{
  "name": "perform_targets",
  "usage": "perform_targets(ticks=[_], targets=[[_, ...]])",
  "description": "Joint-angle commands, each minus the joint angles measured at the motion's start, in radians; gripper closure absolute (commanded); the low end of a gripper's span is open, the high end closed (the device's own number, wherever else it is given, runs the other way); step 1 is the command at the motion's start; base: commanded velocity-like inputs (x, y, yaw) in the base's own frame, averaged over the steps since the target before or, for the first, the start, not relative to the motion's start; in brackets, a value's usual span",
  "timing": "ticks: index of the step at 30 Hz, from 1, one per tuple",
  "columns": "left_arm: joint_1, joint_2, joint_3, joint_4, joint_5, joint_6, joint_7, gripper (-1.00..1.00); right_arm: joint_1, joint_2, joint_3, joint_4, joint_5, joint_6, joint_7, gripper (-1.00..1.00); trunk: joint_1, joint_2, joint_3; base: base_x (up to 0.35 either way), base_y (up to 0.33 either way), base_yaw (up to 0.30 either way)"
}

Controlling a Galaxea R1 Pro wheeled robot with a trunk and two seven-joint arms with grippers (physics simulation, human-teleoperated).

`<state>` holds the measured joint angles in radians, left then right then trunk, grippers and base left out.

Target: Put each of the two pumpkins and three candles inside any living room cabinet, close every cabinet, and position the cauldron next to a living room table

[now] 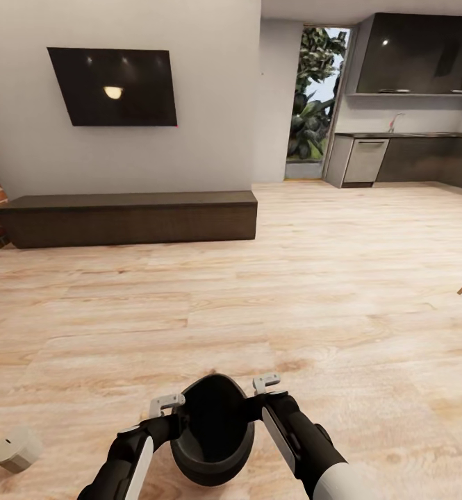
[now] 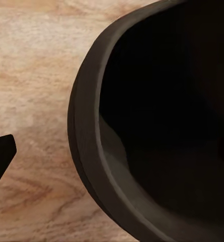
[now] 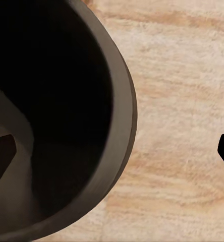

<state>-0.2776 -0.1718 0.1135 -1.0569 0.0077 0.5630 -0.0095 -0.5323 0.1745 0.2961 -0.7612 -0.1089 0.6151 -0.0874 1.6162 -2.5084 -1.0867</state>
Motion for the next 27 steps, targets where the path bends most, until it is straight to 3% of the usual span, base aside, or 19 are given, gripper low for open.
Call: perform_targets(ticks=[1, 27], targets=[[0.0, 0.0, 0.0, 0.0, 0.0, 0.0, 0.0, -1.0, 0.0, 0.0, 0.0, 0.0, 0.0, 0.0, 0.0, -1.0, 0.0, 0.0, 0.0, 0.006, 0.001, 0.0], [0.0, 0.001, 0.0, 0.002, 0.0, 0.0, -0.001, -1.0, 0.0, 0.0, 0.0, 0.0, 0.0, -0.016, -0.001, -1.0, 0.012, -0.006, -0.101, 0.0, 0.0, 0.0]])
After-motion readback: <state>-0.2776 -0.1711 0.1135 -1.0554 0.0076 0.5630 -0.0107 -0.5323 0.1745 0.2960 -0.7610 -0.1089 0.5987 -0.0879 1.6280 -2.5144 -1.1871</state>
